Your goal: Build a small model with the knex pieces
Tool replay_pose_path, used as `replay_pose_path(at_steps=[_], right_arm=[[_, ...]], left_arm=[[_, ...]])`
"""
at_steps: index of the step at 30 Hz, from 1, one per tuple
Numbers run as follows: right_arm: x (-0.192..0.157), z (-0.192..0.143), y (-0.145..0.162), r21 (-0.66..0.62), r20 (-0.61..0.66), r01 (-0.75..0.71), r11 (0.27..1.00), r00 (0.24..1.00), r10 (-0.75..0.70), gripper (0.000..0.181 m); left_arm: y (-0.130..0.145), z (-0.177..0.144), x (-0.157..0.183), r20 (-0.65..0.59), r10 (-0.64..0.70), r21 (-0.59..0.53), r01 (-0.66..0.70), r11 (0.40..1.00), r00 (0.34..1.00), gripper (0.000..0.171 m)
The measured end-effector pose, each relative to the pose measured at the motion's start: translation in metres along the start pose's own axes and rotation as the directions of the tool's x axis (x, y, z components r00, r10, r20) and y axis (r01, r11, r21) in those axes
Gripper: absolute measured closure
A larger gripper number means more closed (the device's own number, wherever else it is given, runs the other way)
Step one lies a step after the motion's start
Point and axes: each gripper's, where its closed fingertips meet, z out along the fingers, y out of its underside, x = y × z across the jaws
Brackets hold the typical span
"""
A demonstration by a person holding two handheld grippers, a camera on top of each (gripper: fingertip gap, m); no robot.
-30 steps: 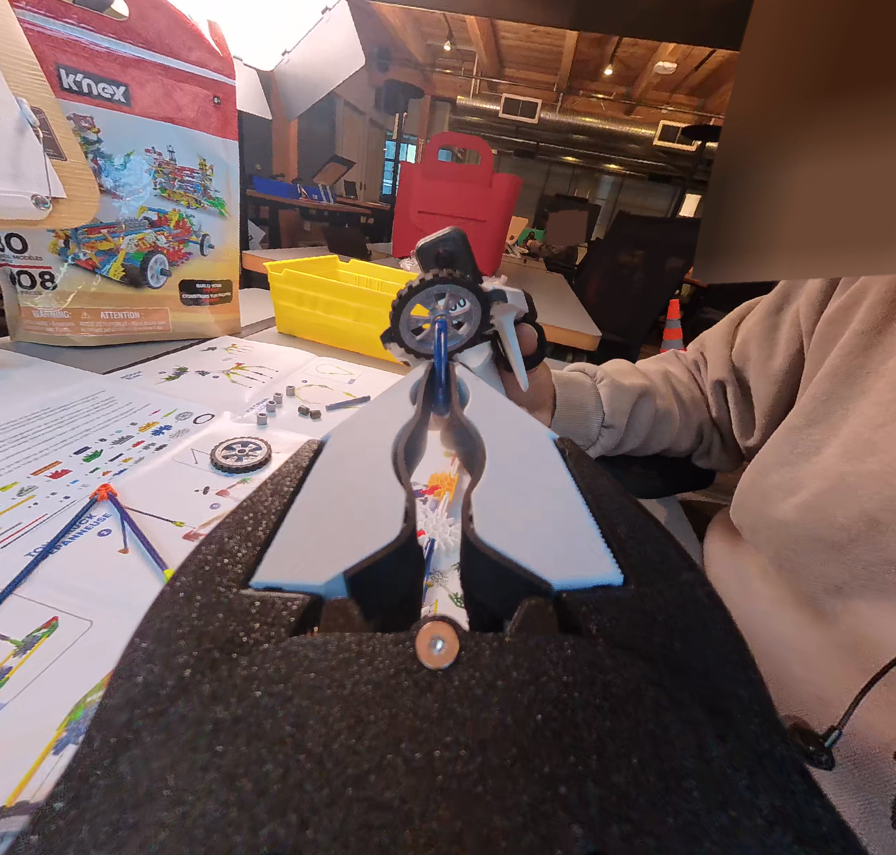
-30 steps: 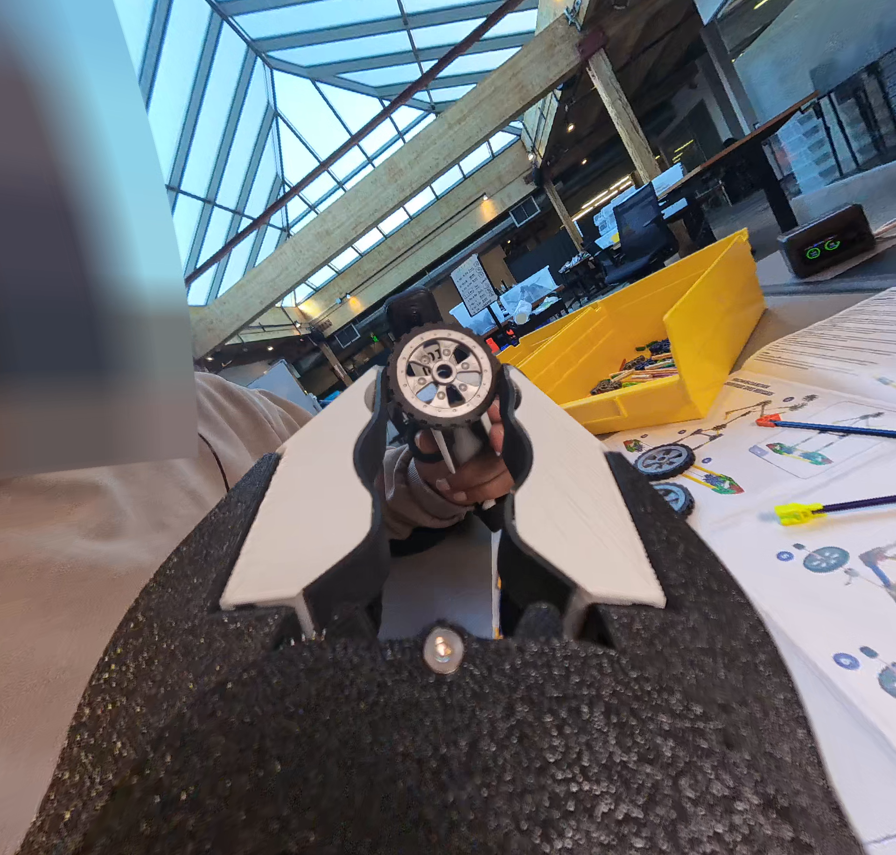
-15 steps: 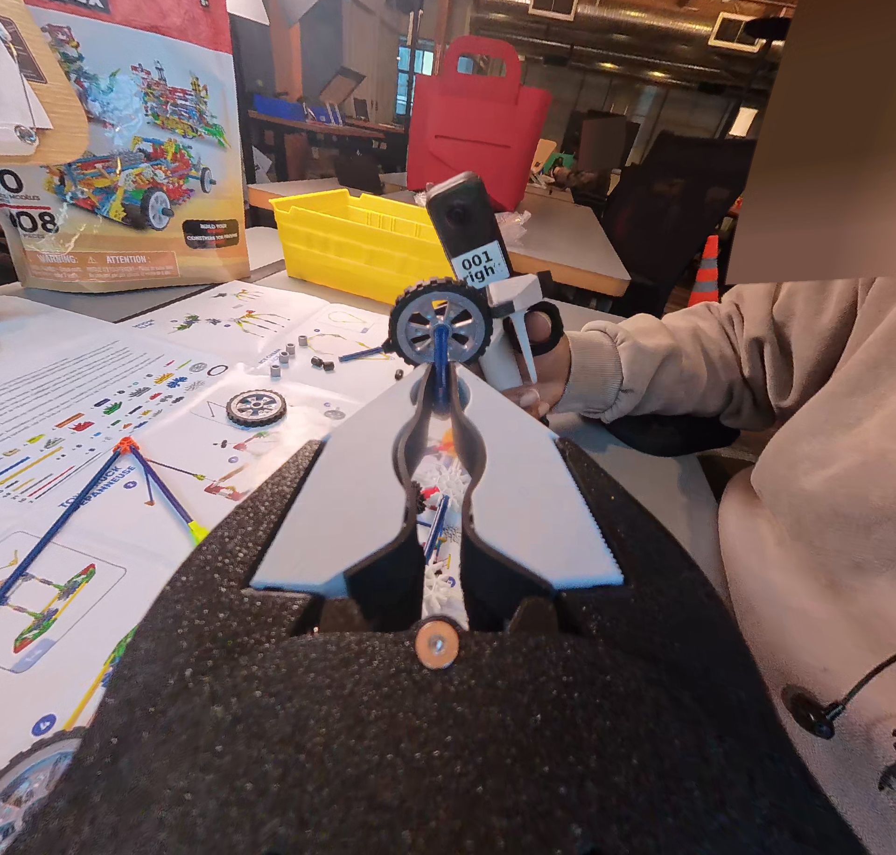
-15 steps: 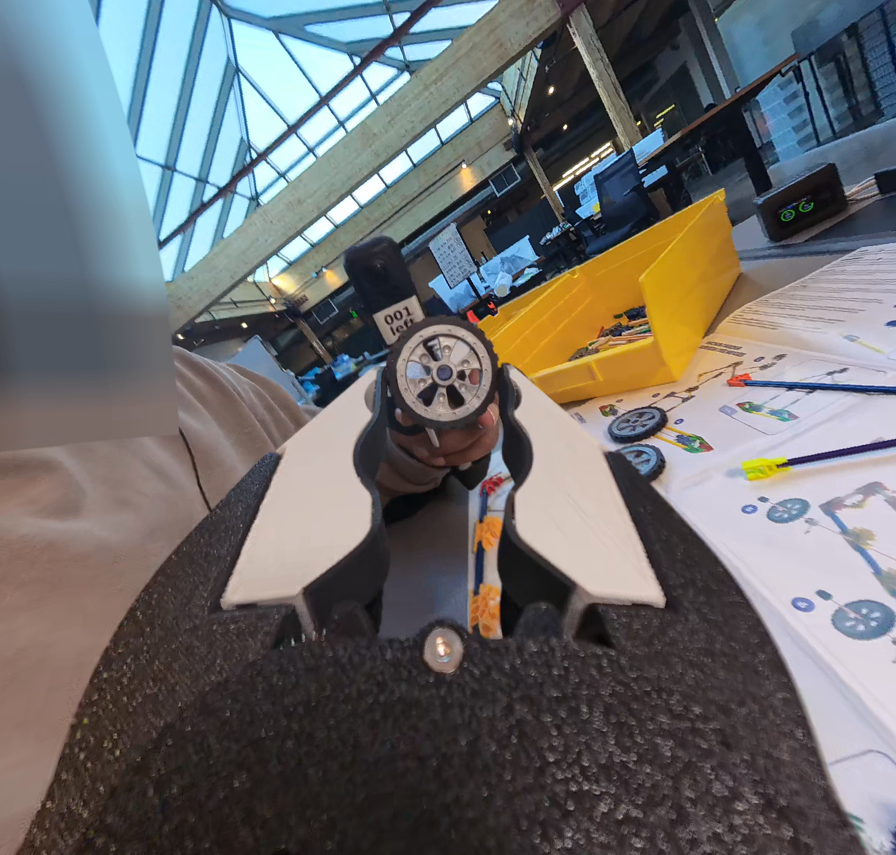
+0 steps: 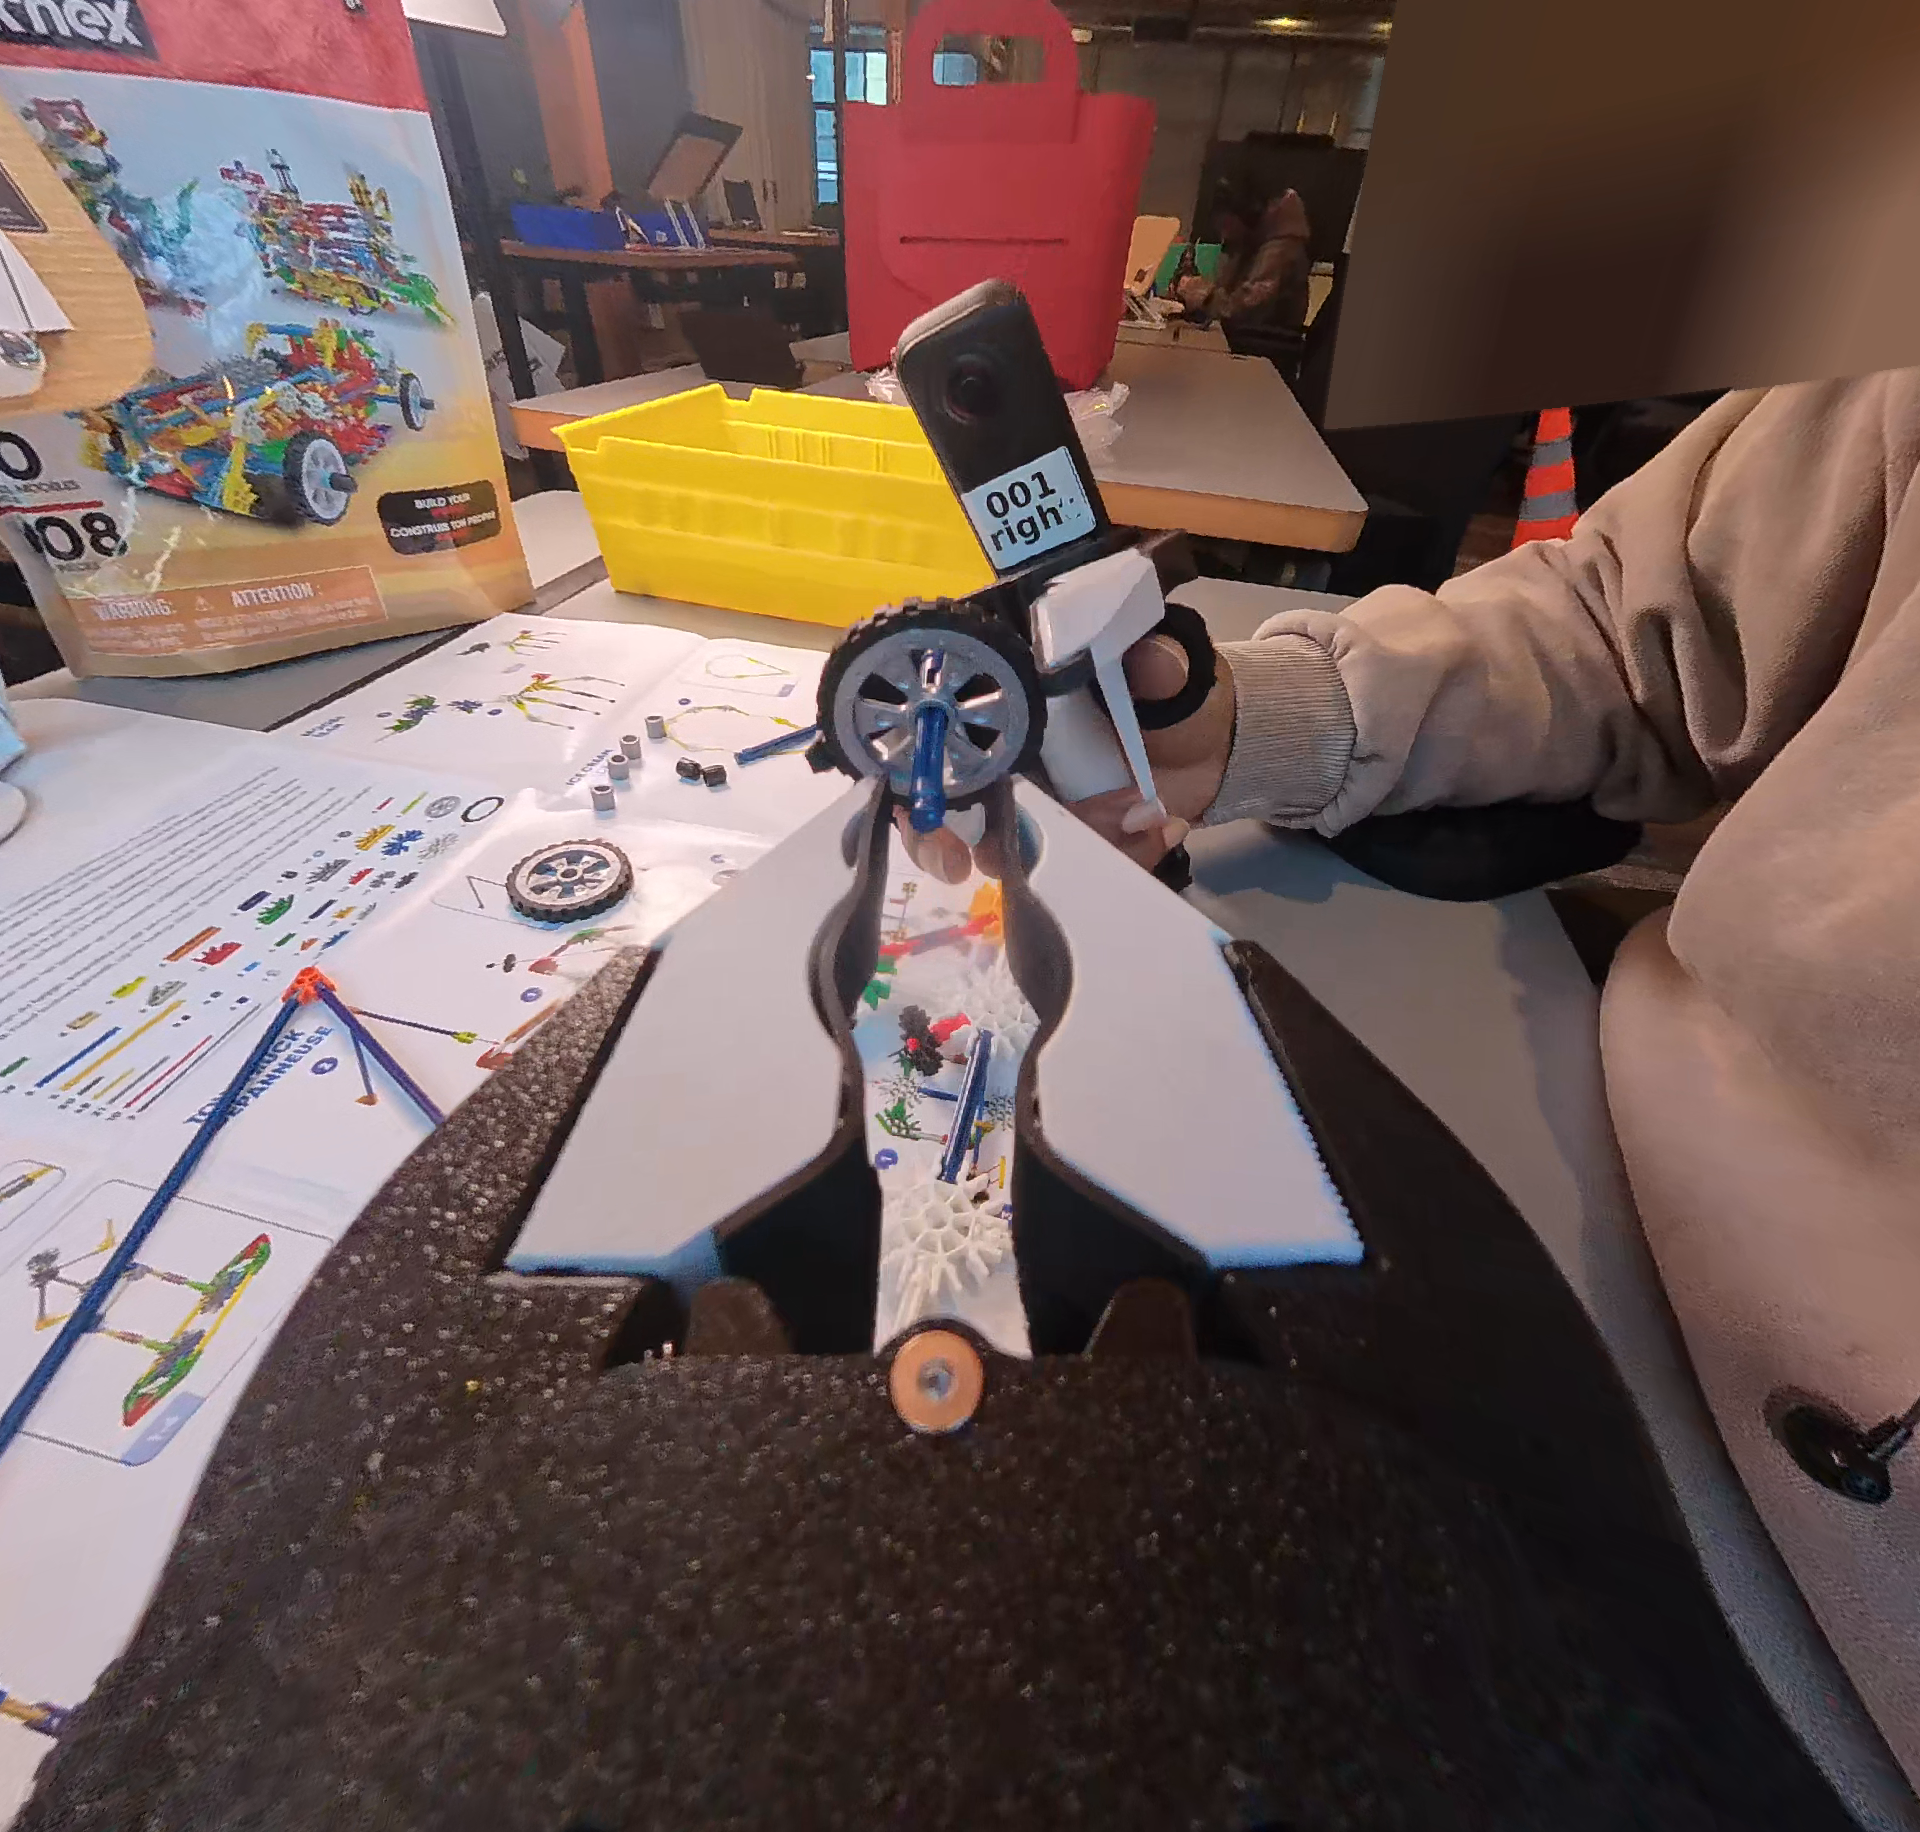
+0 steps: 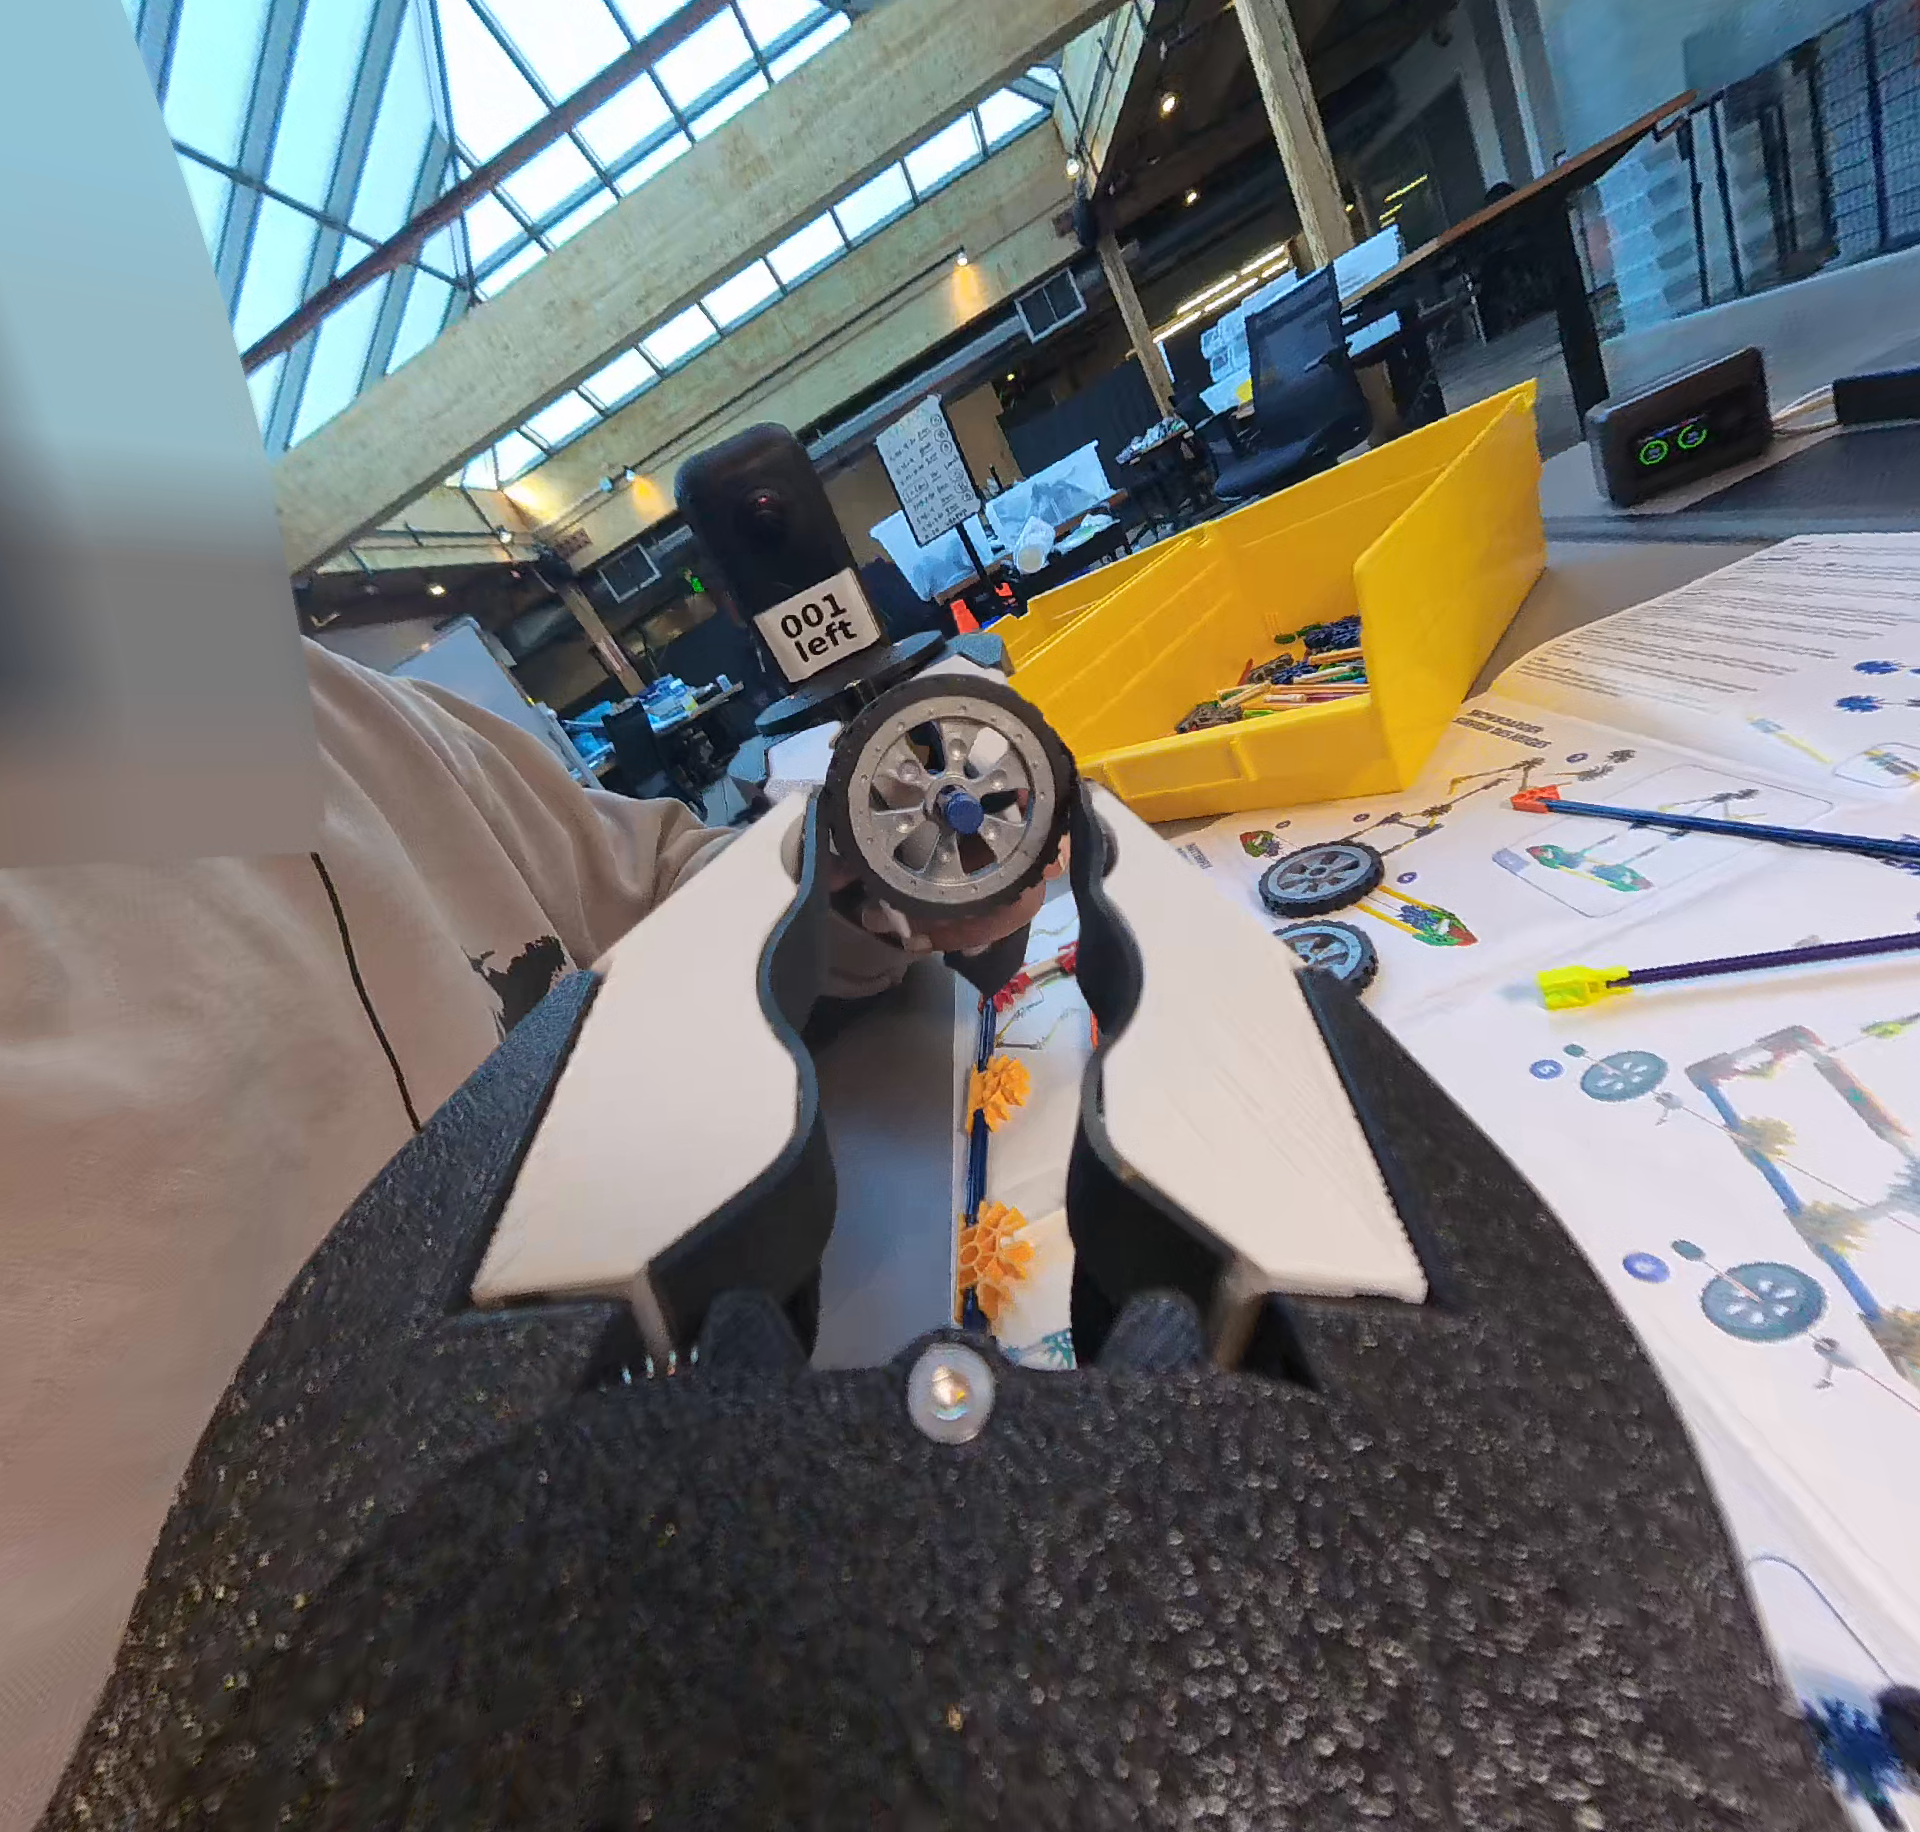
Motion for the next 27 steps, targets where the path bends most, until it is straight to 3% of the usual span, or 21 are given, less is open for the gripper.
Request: replay_pose_path(at_steps=[6,10,27], right_arm=[[0.001,0.001,0.005,-0.03,-0.012,0.02,0.999,1.0,-0.02,0.136],[-0.001,0.005,0.014,-0.079,-0.013,0.059,0.995,0.998,-0.06,0.136],[-0.001,0.001,0.006,-0.078,-0.035,0.108,0.991,0.993,-0.111,0.135]], left_arm=[[0.001,-0.002,-0.004,0.021,0.024,-0.018,-0.024,1.0,0.999,0.168],[0.006,0.002,0.0,0.023,0.062,-0.052,-0.061,0.997,0.998,0.169],[0.001,-0.001,-0.001,0.005,0.014,0.003,-0.014,1.0,1.0,0.168]])
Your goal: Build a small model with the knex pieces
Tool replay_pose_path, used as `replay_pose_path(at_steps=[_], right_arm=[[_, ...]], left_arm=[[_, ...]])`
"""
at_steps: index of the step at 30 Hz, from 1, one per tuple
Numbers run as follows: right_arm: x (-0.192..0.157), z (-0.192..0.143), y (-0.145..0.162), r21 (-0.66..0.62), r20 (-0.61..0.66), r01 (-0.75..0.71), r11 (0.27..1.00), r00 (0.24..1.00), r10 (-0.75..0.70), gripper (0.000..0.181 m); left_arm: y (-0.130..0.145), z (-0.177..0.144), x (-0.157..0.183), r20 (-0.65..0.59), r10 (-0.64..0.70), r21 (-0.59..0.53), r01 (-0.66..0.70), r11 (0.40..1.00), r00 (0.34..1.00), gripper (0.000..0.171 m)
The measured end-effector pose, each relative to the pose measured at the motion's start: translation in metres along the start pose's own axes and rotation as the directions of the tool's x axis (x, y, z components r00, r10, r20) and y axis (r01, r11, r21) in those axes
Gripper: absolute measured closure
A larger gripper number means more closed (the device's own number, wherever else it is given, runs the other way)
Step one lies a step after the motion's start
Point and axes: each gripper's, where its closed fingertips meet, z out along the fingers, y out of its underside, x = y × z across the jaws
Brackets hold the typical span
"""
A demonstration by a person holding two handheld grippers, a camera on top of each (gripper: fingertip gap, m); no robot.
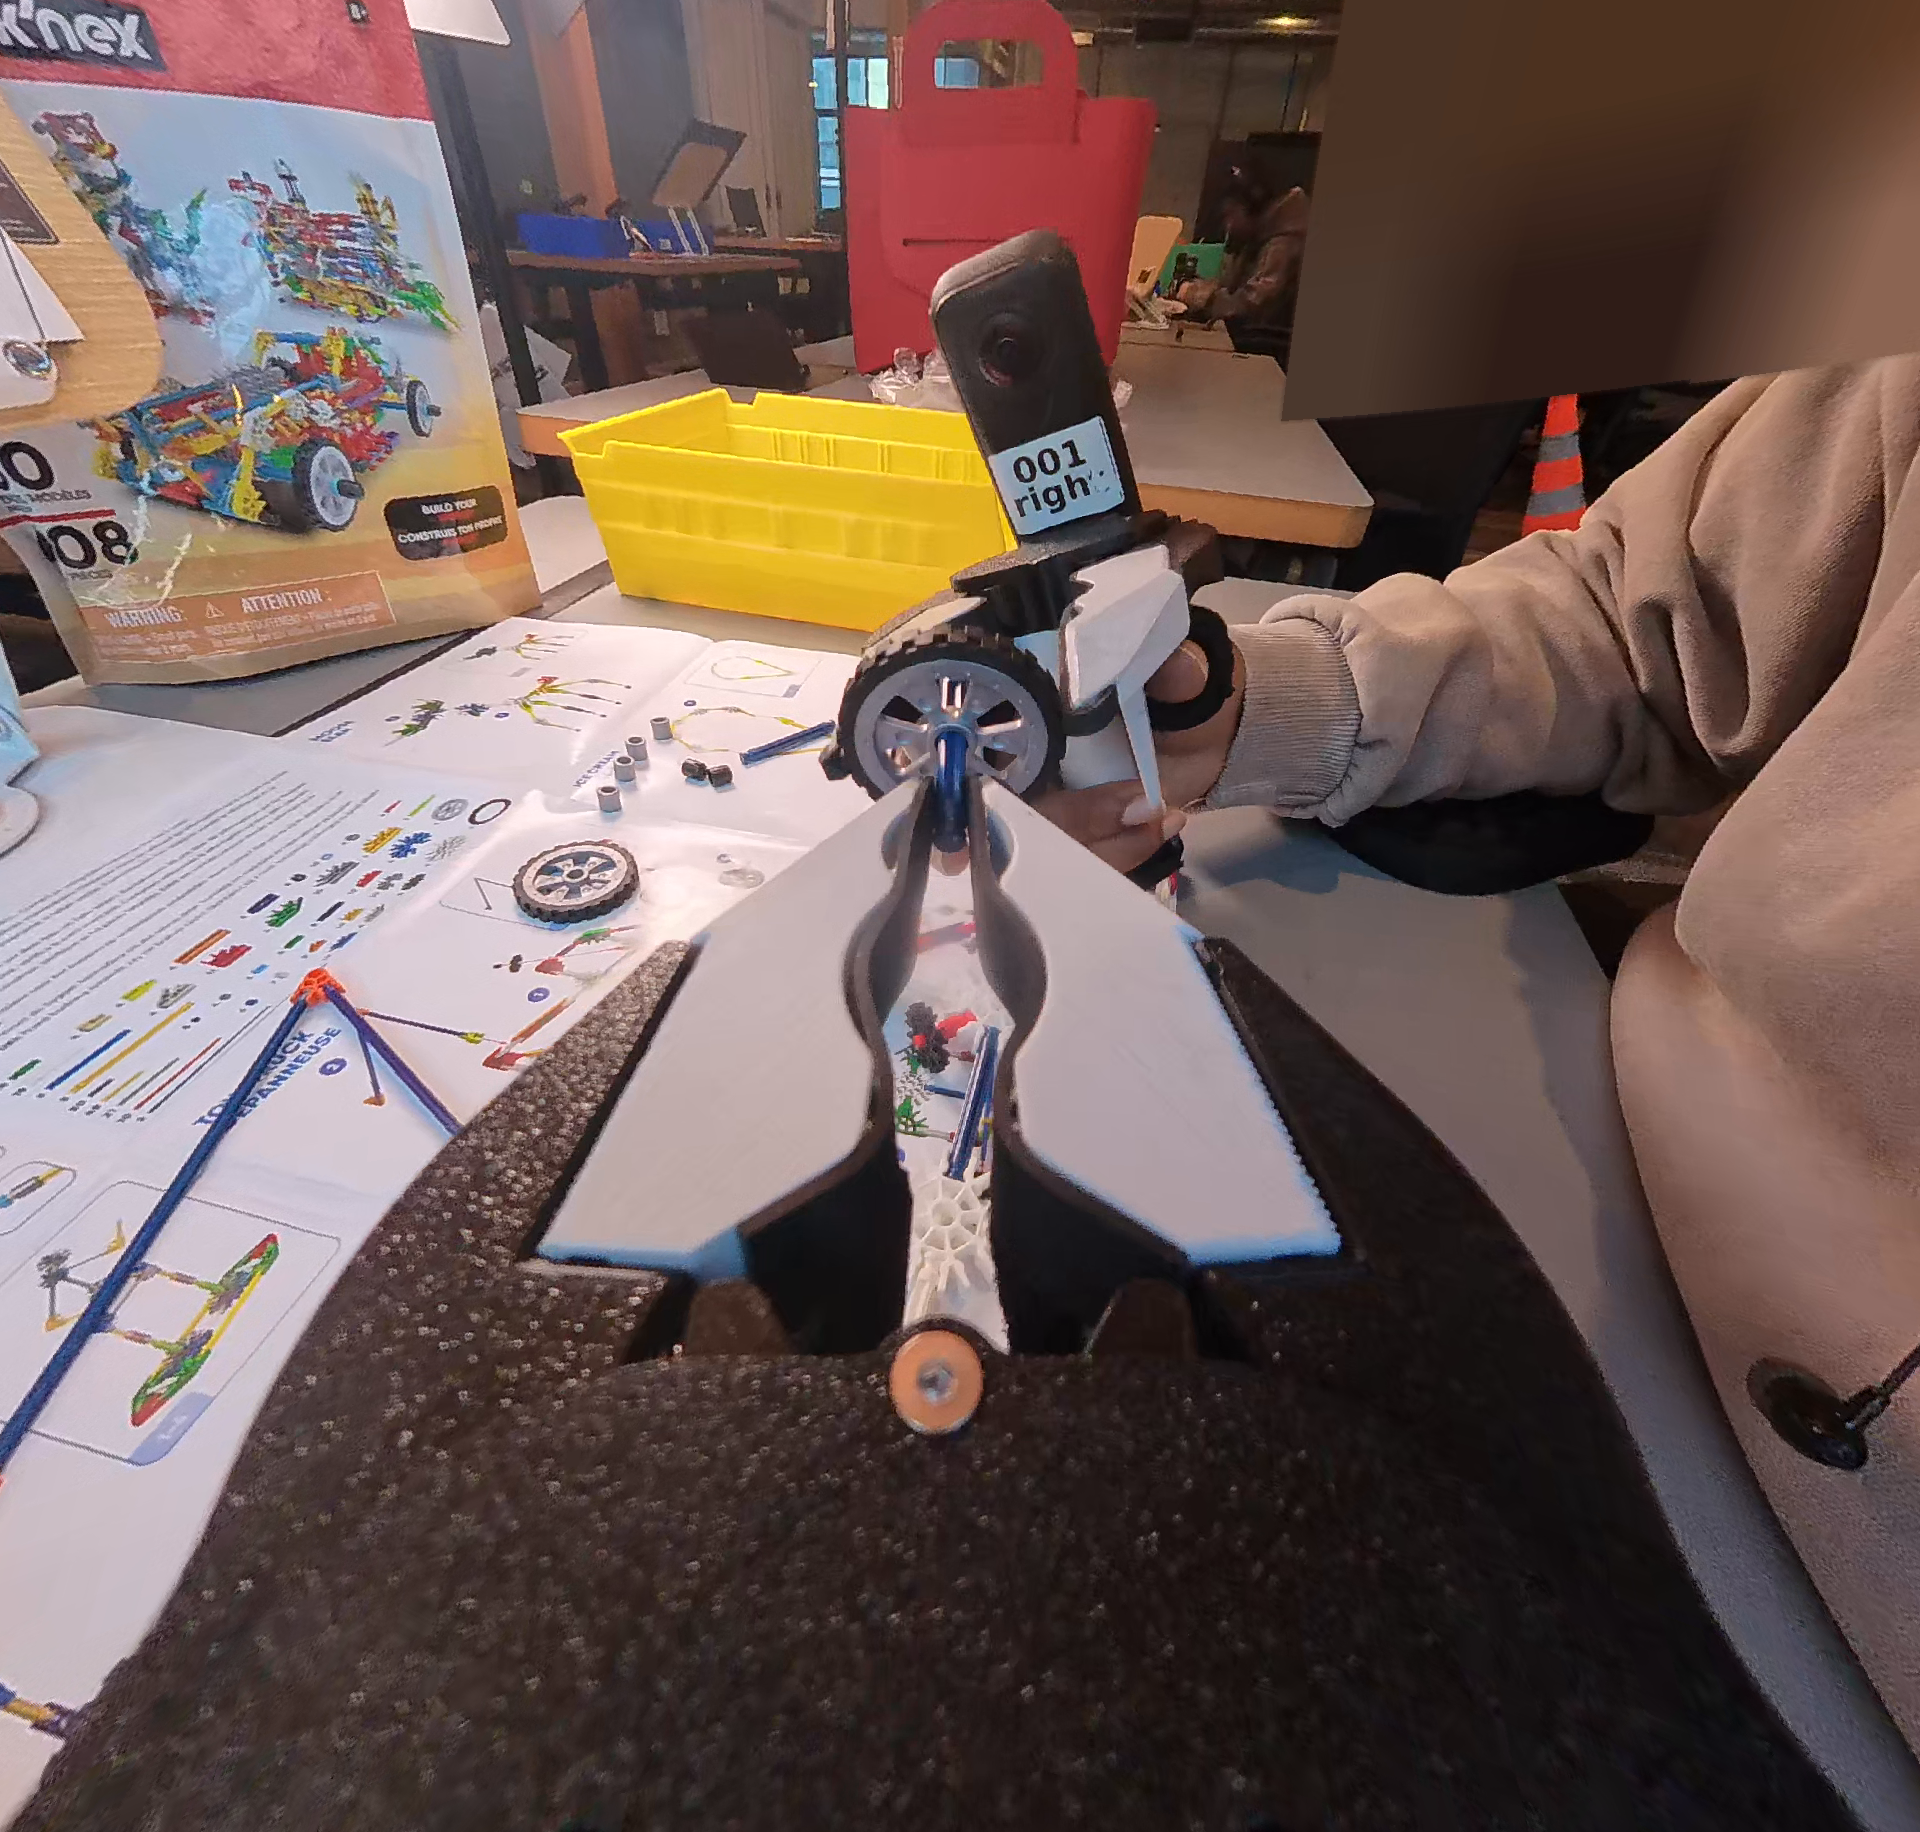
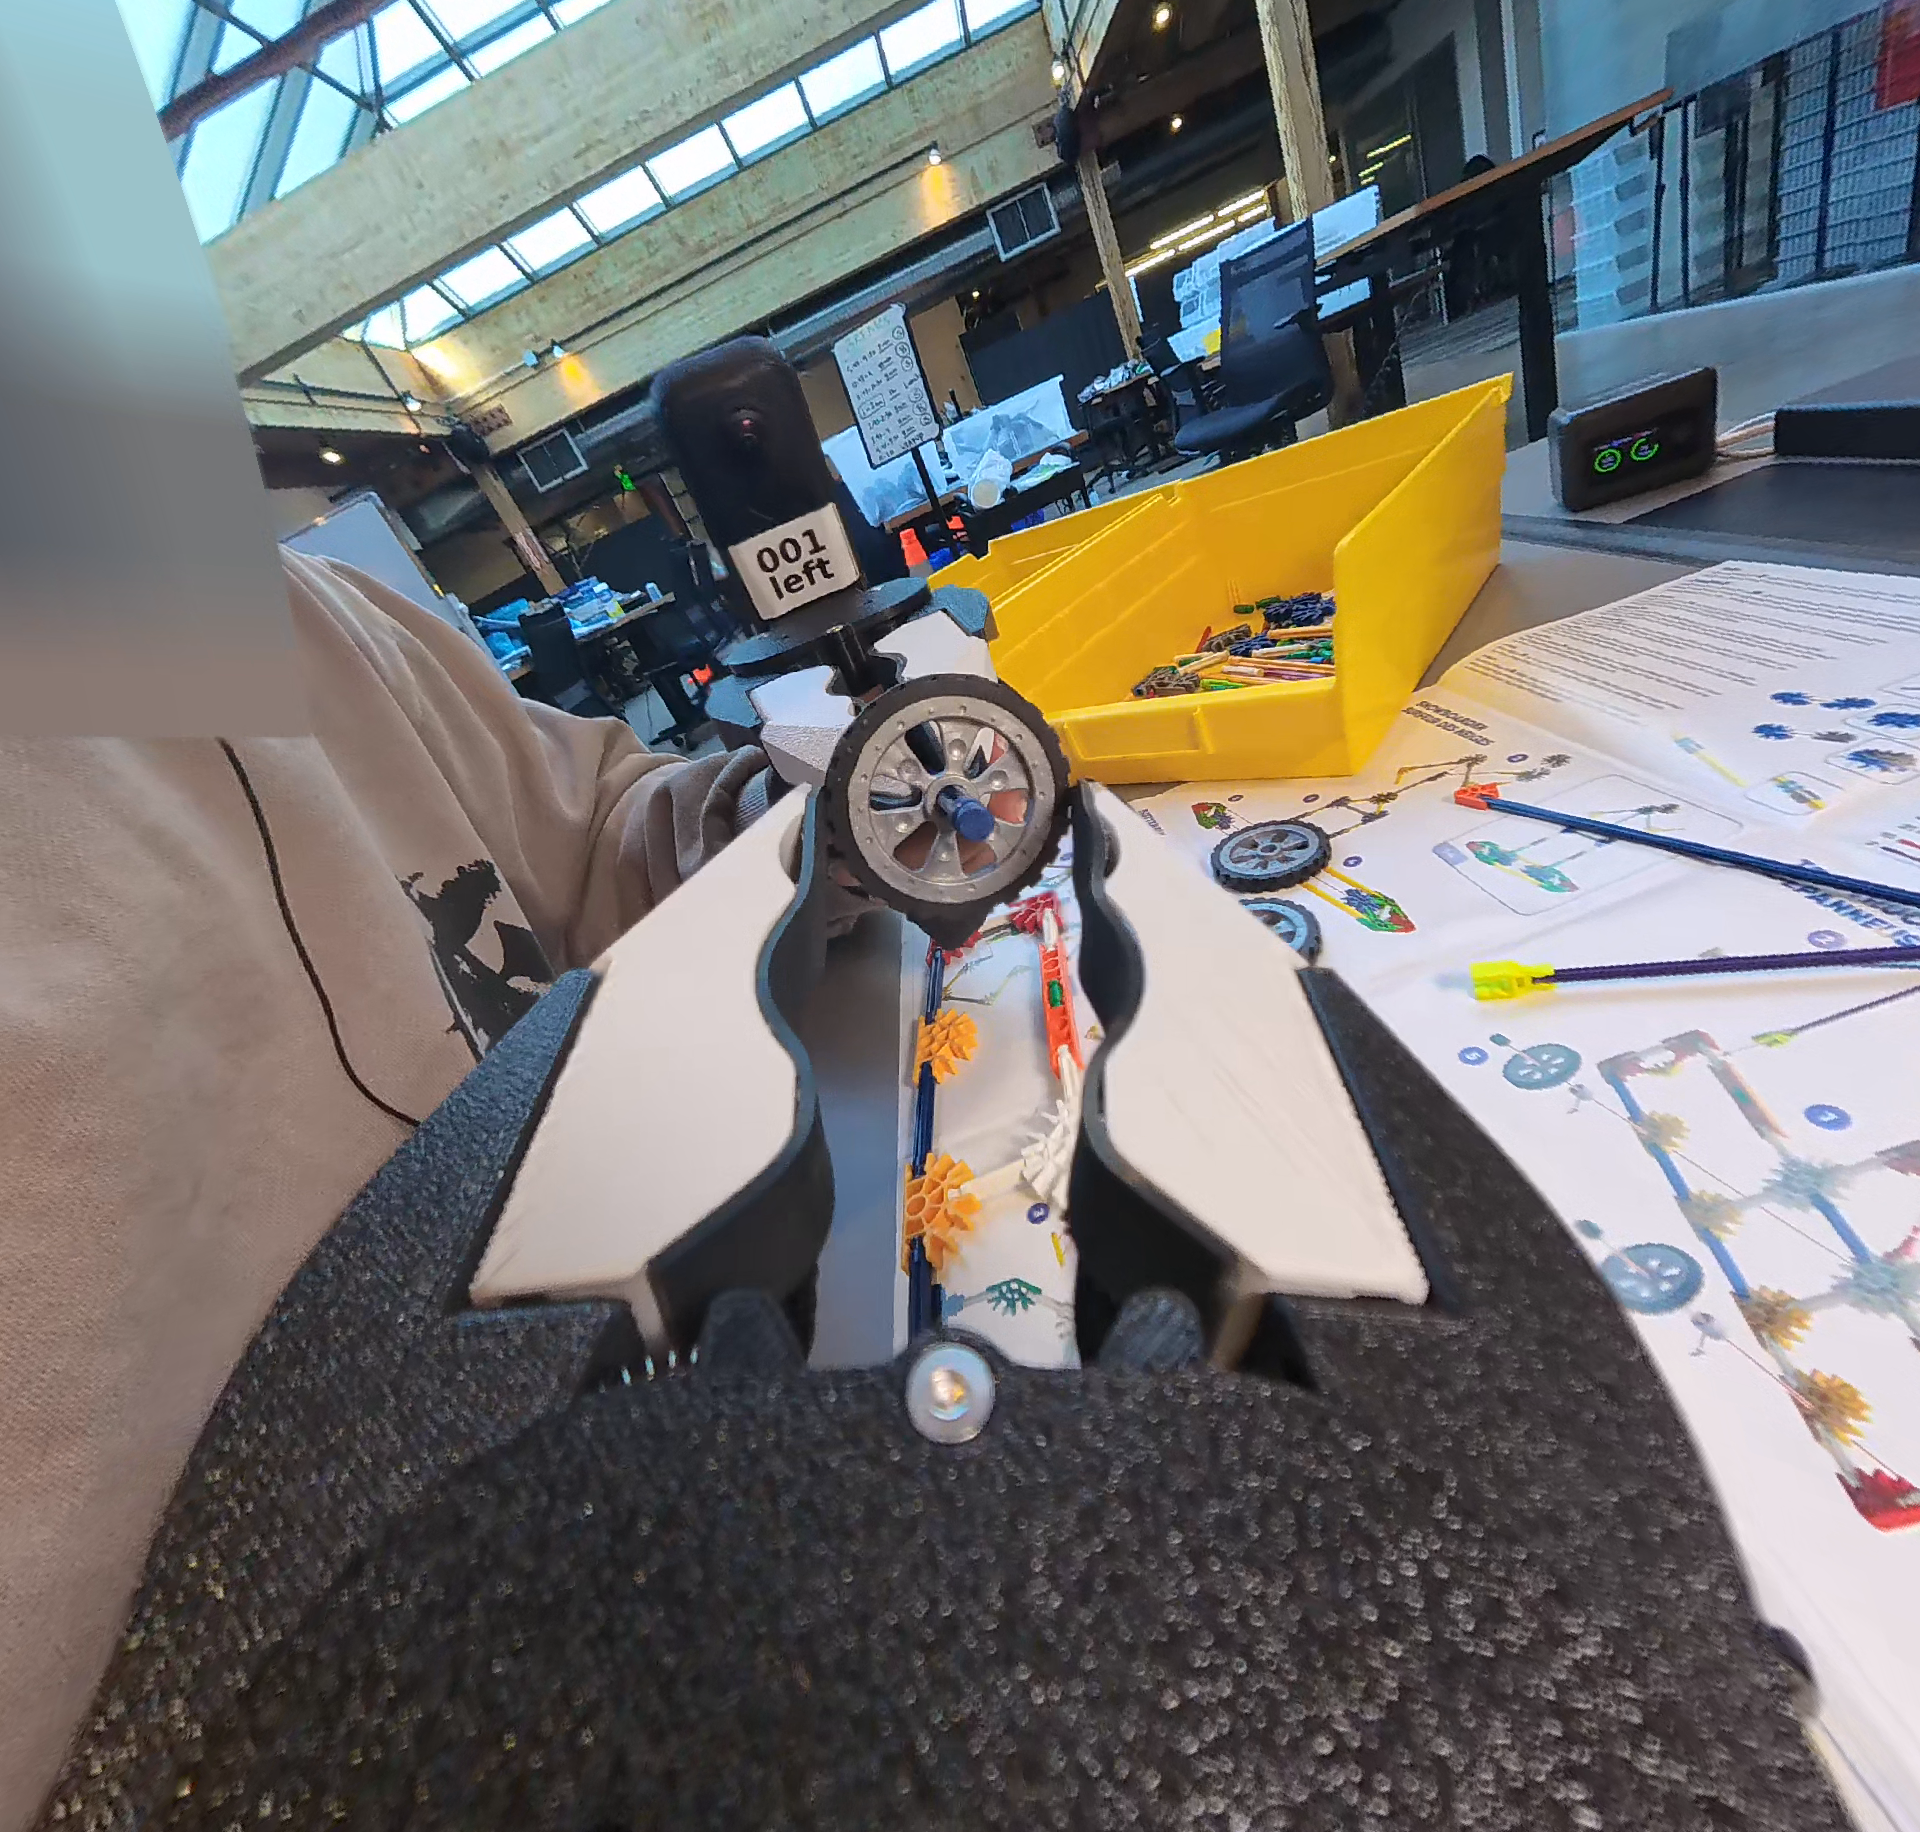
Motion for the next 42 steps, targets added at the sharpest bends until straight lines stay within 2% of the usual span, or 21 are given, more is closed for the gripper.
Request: replay_pose_path(at_steps=[7,9,10,11,13,15,17,19,21,25,30,32,34,36,37,38,39,42], right_arm=[[0.0,-0.011,-0.012,-0.041,-0.026,0.115,0.992,0.993,-0.116,0.122],[0.011,-0.03,-0.027,-0.06,-0.088,0.177,0.982,0.979,-0.182,0.131],[0.025,-0.043,-0.036,-0.079,-0.164,0.208,0.975,0.962,-0.219,0.139],[0.044,-0.06,-0.042,-0.126,-0.26,0.24,0.963,0.928,-0.266,0.145],[0.084,-0.098,-0.038,-0.299,-0.422,0.265,0.917,0.825,-0.376,0.152],[0.111,-0.129,-0.012,-0.487,-0.462,0.202,0.85,0.766,-0.447,0.155],[0.116,-0.14,0.027,-0.615,-0.408,0.106,0.782,0.806,-0.43,0.155],[0.111,-0.133,0.053,-0.671,-0.334,0.095,0.735,0.846,-0.415,0.156],[0.11,-0.121,0.068,-0.714,-0.285,0.115,0.69,0.853,-0.438,0.158],[0.115,-0.104,0.079,-0.755,-0.253,0.117,0.645,0.856,-0.451,0.159],[0.118,-0.104,0.085,-0.781,-0.249,0.108,0.615,0.849,-0.466,0.174],[0.116,-0.1,0.079,-0.752,-0.255,0.126,0.647,0.849,-0.462,0.174],[0.103,-0.084,0.054,-0.613,-0.291,0.138,0.778,0.876,-0.385,0.174],[0.075,-0.059,0.011,-0.32,-0.268,0.13,0.938,0.938,-0.221,0.174],[0.055,-0.048,-0.01,-0.151,-0.2,0.083,0.985,0.973,-0.112,0.174],[0.038,-0.041,-0.025,-0.013,-0.116,0.018,1.0,0.993,-0.019,0.174],[0.025,-0.036,-0.032,0.063,-0.044,-0.035,0.997,0.998,0.038,0.175],[0.015,-0.027,-0.03,0.112,-0.002,-0.06,0.992,0.998,0.06,0.175]], left_arm=[[-0.012,-0.006,-0.005,-0.032,-0.101,0.094,0.104,0.99,0.994,0.169],[-0.014,-0.008,-0.007,-0.028,-0.109,0.106,0.112,0.988,0.994,0.168],[-0.014,-0.008,-0.009,-0.021,-0.108,0.106,0.11,0.988,0.994,0.168],[-0.013,-0.009,-0.01,-0.014,-0.105,0.105,0.106,0.989,0.994,0.168],[-0.011,-0.008,-0.012,-0.002,-0.104,0.098,0.104,0.99,0.995,0.168],[-0.007,-0.007,-0.013,-0.002,-0.112,0.087,0.112,0.99,0.994,0.168],[-0.004,-0.005,-0.014,-0.005,-0.126,0.081,0.126,0.989,0.992,0.168],[-0.002,-0.004,-0.014,-0.007,-0.134,0.072,0.134,0.988,0.991,0.169],[-0.001,-0.004,-0.013,-0.01,-0.13,0.068,0.13,0.989,0.992,0.169],[-0.002,-0.004,-0.013,-0.012,-0.131,0.069,0.132,0.989,0.991,0.169],[-0.003,-0.006,-0.013,-0.014,-0.135,0.073,0.135,0.988,0.991,0.169],[-0.003,-0.006,-0.014,-0.015,-0.14,0.074,0.141,0.987,0.99,0.168],[-0.003,-0.006,-0.013,-0.015,-0.142,0.076,0.143,0.987,0.99,0.169],[-0.004,-0.006,-0.013,-0.016,-0.146,0.083,0.147,0.986,0.989,0.169],[-0.005,-0.006,-0.013,-0.019,-0.151,0.089,0.152,0.984,0.988,0.169],[-0.006,-0.006,-0.013,-0.023,-0.157,0.095,0.158,0.983,0.987,0.168],[-0.006,-0.006,-0.012,-0.028,-0.161,0.099,0.164,0.982,0.986,0.168],[-0.007,-0.005,-0.009,-0.036,-0.159,0.1,0.162,0.982,0.987,0.169]])
